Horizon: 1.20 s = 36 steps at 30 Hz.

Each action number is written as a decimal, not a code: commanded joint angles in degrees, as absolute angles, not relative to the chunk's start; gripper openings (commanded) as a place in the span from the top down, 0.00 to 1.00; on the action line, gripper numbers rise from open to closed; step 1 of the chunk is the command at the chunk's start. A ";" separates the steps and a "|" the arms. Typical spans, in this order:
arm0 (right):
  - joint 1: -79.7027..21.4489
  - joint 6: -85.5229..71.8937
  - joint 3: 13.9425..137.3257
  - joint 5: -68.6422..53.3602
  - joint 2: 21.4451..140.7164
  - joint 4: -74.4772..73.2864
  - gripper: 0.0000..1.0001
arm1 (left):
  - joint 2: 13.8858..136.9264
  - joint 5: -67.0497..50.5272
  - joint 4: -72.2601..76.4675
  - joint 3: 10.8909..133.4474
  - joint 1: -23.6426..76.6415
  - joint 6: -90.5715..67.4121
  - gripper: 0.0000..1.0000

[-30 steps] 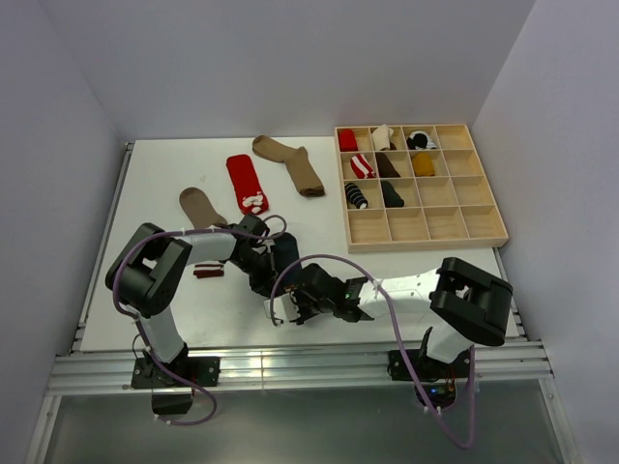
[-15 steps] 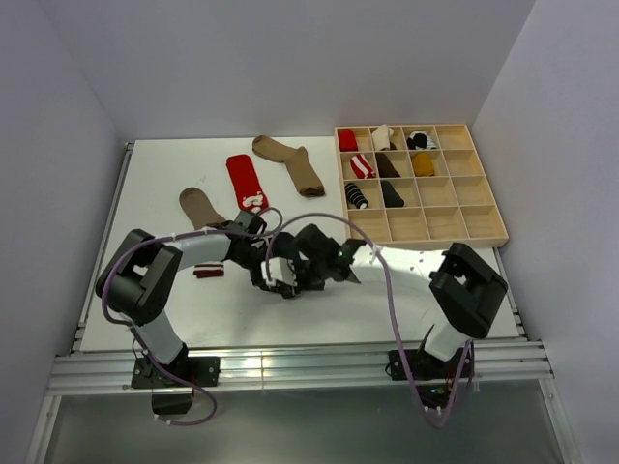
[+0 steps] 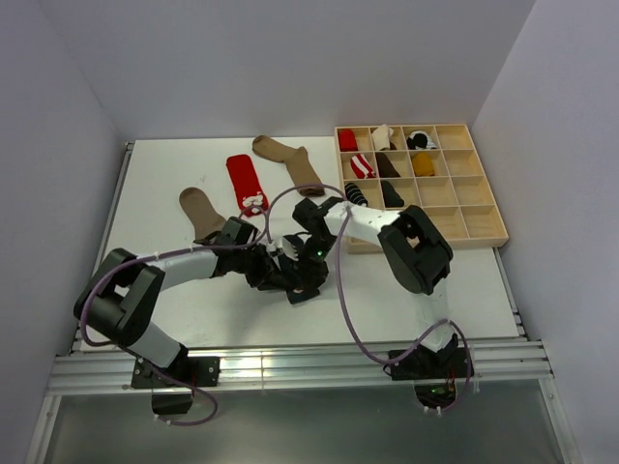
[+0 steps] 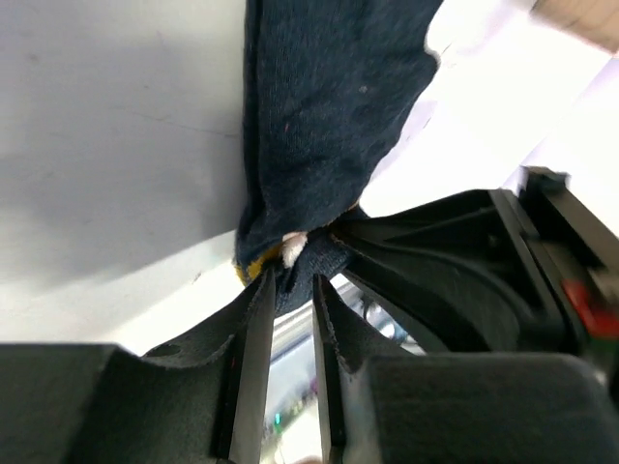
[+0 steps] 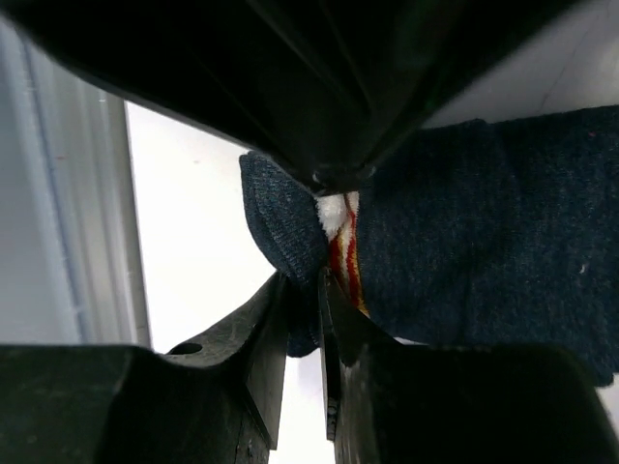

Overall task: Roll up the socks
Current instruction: Roll the sock at the center of the board.

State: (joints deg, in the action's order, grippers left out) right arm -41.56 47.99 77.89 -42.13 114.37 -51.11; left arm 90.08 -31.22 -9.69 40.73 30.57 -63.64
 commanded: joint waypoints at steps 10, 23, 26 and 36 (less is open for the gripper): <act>-37.88 49.92 90.70 -49.66 126.29 -67.93 0.76 | 79.98 -10.38 3.94 37.09 36.91 -51.08 0.67; -36.12 45.71 98.43 -51.76 134.03 -72.60 0.76 | 75.50 -6.68 24.86 26.29 42.80 -45.79 0.58; -35.86 45.53 99.93 -51.94 135.35 -73.74 0.76 | 75.94 -6.94 28.38 25.05 43.67 -43.87 0.59; -34.37 45.00 103.27 -53.96 138.69 -76.99 0.76 | 81.65 -6.86 31.55 25.75 45.70 -38.41 0.58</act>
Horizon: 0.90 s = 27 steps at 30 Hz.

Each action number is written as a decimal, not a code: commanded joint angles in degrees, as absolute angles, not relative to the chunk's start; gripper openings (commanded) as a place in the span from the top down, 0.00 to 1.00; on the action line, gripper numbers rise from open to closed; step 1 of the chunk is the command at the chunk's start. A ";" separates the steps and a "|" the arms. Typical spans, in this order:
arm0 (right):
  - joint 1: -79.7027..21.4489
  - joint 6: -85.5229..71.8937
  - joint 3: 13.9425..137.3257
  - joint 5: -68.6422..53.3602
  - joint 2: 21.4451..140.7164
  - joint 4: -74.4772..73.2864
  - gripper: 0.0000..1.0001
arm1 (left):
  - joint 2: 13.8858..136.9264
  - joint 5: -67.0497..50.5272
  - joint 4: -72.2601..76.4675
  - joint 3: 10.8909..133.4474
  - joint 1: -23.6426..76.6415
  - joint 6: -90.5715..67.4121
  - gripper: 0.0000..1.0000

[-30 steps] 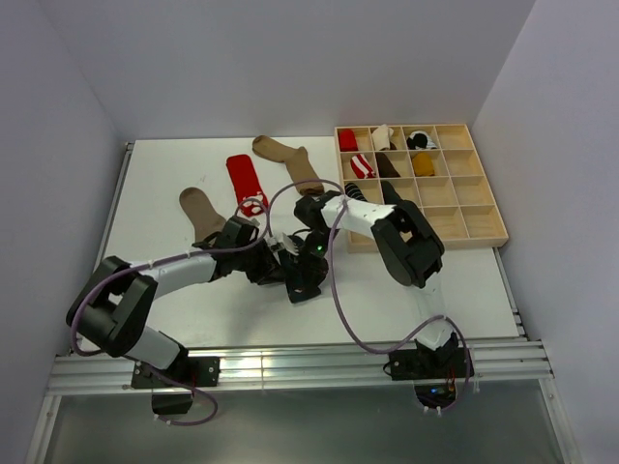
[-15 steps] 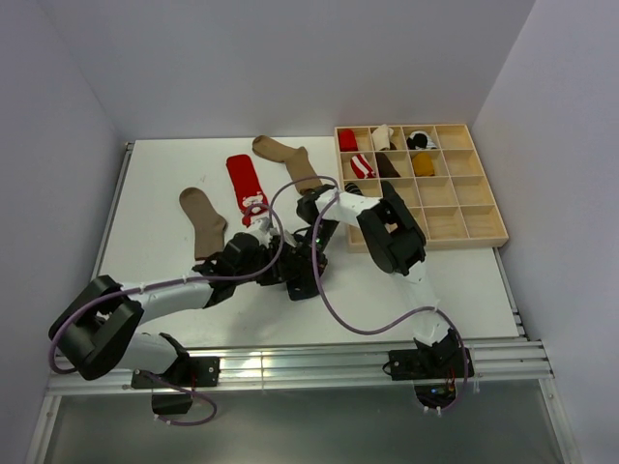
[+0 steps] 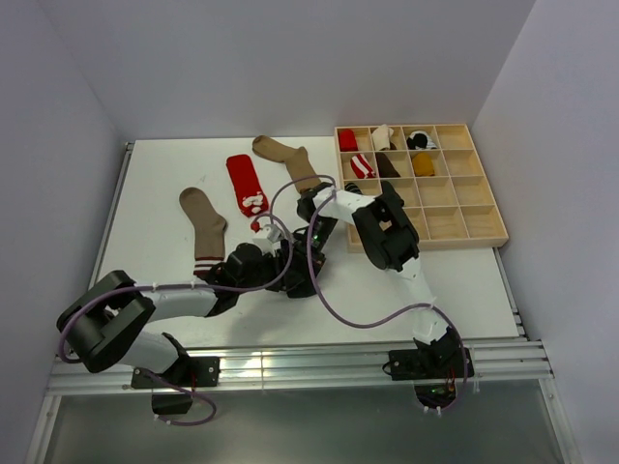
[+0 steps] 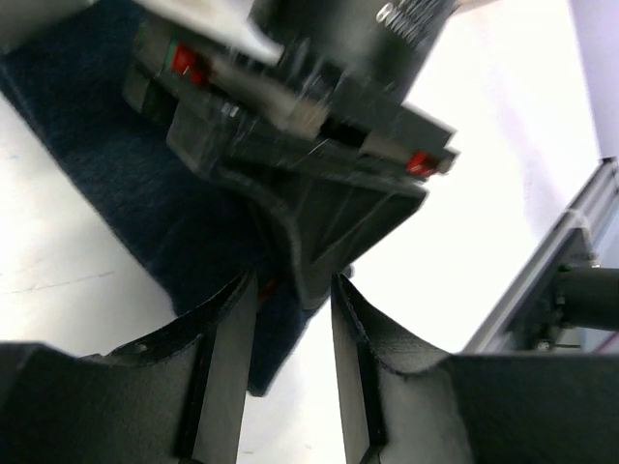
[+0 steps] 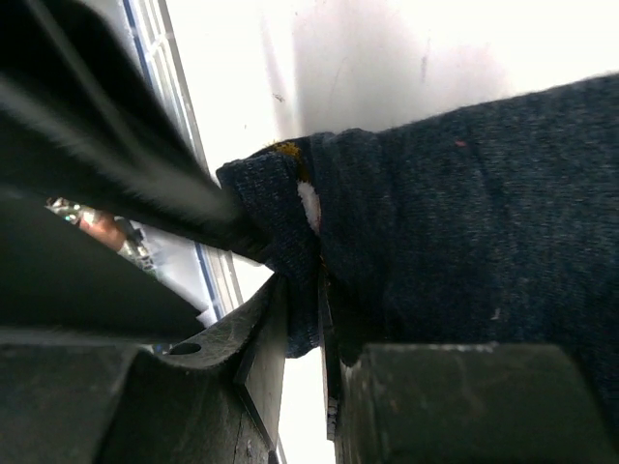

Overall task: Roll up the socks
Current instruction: Roll the sock at the center of the board.

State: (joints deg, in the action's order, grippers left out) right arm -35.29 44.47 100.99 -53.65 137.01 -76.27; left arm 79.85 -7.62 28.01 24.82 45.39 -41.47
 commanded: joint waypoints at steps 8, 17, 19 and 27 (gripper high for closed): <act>-33.49 44.21 103.97 -54.58 139.65 -78.22 0.76 | 84.55 -7.73 33.48 23.91 45.88 -37.79 0.58; -32.61 42.45 104.59 -54.84 140.36 -78.13 0.76 | 84.29 -8.44 32.35 22.94 45.97 -38.23 0.58; -32.43 42.10 104.59 -54.84 140.27 -77.79 0.76 | 84.46 -8.44 31.73 23.38 45.97 -38.41 0.59; -31.82 39.74 102.67 -53.79 137.74 -73.67 0.75 | 88.15 -9.40 27.08 26.53 45.97 -42.70 0.78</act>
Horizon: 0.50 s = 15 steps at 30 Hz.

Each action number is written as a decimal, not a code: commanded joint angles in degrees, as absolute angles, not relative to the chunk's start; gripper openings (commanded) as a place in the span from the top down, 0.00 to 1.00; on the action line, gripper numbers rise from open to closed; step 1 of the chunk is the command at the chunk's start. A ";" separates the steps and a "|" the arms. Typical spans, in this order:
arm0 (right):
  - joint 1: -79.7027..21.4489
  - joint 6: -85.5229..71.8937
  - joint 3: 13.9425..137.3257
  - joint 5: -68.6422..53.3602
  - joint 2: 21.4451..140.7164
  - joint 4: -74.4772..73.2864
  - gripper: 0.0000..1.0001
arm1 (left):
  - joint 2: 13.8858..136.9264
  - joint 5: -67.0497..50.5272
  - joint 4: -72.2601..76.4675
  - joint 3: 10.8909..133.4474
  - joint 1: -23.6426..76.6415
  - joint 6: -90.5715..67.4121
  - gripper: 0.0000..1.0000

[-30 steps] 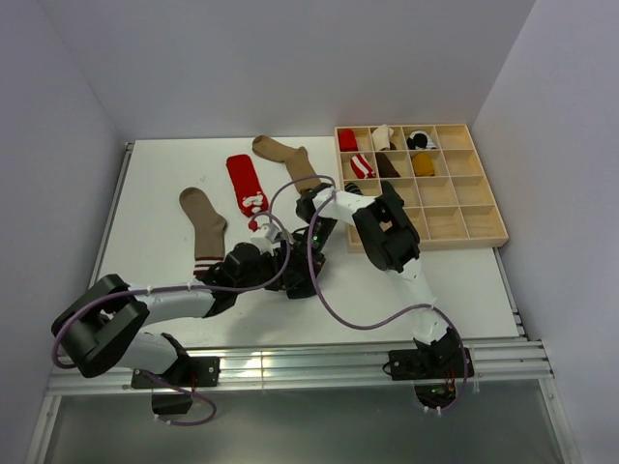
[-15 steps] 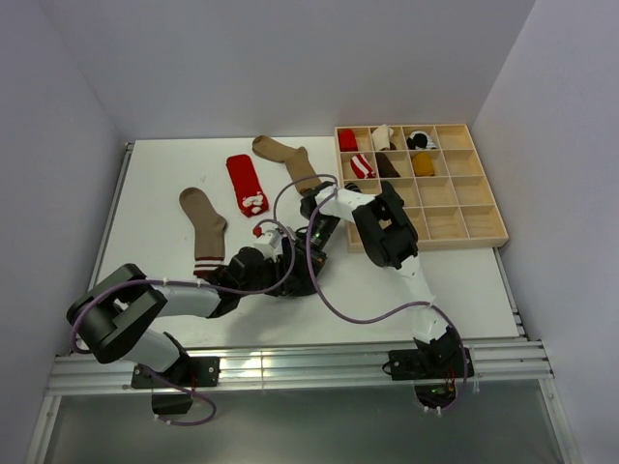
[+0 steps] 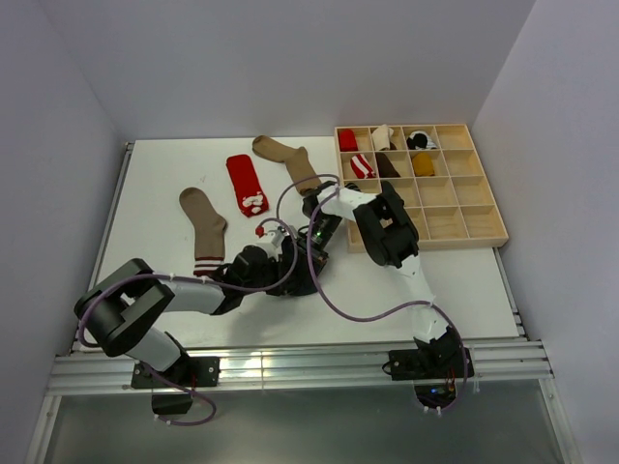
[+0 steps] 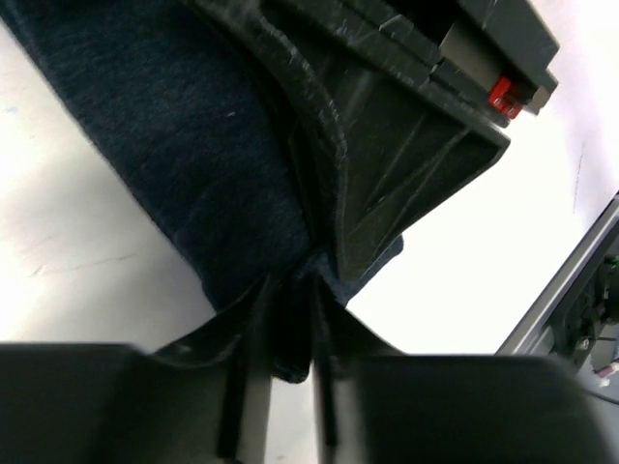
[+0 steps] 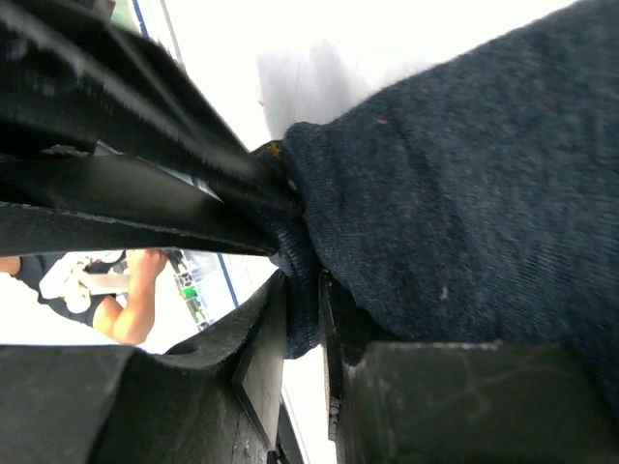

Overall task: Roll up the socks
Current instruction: Roll the sock at the center of the board.

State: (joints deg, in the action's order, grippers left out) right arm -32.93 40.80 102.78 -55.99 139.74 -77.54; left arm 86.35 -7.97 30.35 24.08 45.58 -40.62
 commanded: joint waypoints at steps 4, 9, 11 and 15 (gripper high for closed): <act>-31.82 37.54 99.94 -50.98 134.40 -68.83 0.68 | 90.08 -11.16 23.56 28.12 45.97 -46.05 0.91; -31.47 34.64 95.02 -48.17 128.59 -61.11 0.58 | 90.79 -13.18 17.86 29.88 45.79 -53.15 1.00; -30.94 33.32 93.18 -48.08 125.96 -58.81 0.54 | 91.67 -15.46 18.28 29.53 45.35 -55.10 1.00; -28.84 31.12 90.62 -48.34 121.65 -53.45 0.52 | 92.28 -18.36 15.83 29.44 44.21 -58.53 1.00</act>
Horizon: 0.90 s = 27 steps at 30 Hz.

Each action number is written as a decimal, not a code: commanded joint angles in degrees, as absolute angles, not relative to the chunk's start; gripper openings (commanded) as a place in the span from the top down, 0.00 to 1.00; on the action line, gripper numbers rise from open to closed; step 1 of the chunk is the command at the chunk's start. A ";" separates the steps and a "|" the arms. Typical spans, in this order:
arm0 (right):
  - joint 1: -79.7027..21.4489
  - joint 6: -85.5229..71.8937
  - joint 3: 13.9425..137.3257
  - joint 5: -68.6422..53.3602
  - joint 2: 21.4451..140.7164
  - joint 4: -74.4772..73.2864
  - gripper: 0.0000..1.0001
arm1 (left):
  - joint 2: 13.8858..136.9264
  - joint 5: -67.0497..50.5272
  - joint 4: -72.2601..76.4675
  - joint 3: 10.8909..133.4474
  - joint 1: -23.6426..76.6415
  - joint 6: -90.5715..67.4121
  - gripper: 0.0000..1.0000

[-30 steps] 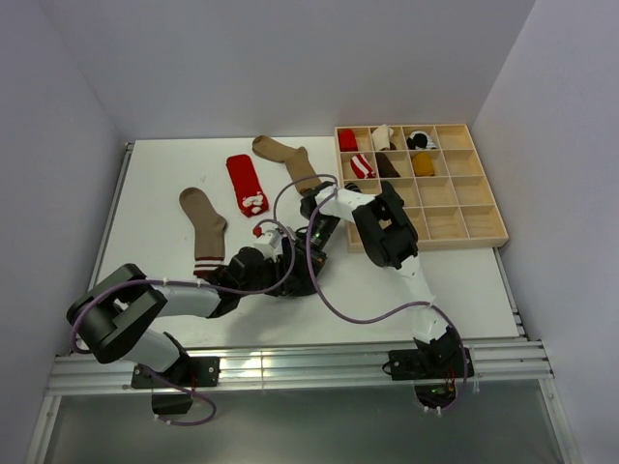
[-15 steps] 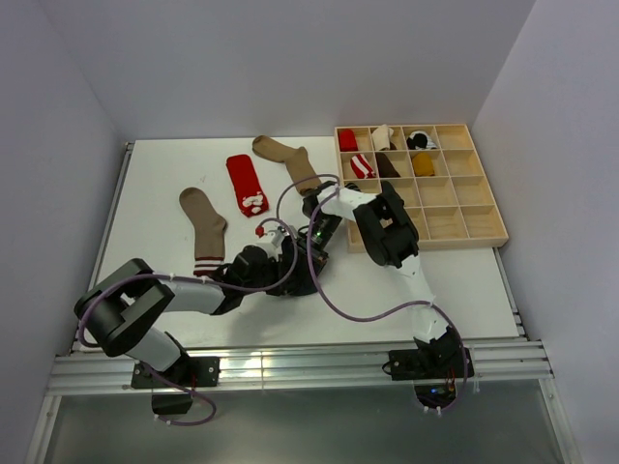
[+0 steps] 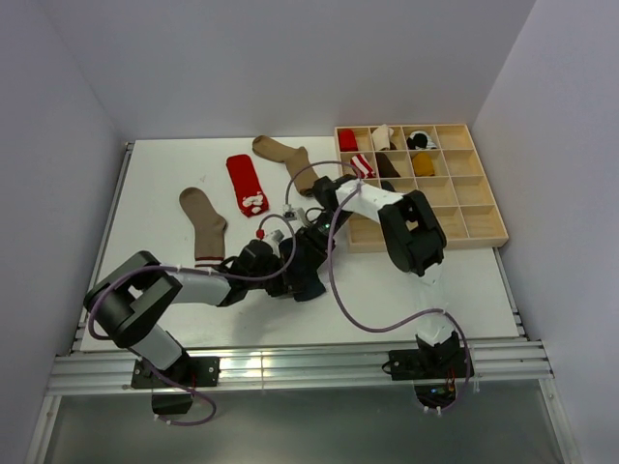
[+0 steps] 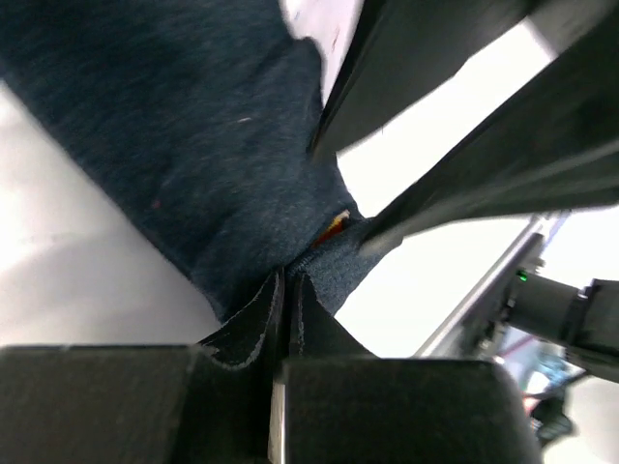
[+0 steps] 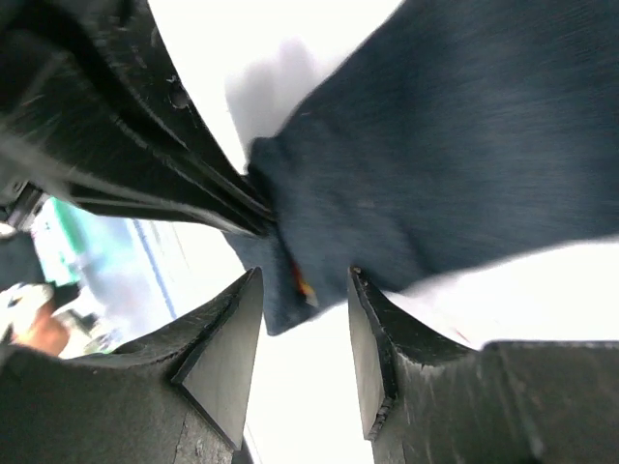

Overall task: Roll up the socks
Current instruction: Roll the sock at the center of the board.

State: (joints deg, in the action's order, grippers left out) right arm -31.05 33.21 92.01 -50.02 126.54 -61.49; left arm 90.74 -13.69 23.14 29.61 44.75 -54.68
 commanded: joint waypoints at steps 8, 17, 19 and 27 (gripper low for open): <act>-26.19 31.72 82.99 -45.98 112.78 -47.73 0.53 | 91.67 -26.97 9.51 29.88 37.45 -60.56 1.00; -31.97 39.98 55.22 -31.85 85.56 -23.16 0.50 | 98.34 -37.52 3.17 33.04 32.34 -60.39 1.00; -35.14 41.91 48.47 -29.37 81.23 -19.35 0.49 | 99.14 -37.53 1.67 33.48 32.17 -59.86 1.00; -50.70 45.79 35.61 -16.98 71.28 -4.14 0.50 | 101.07 -38.93 2.11 33.40 31.55 -59.77 1.00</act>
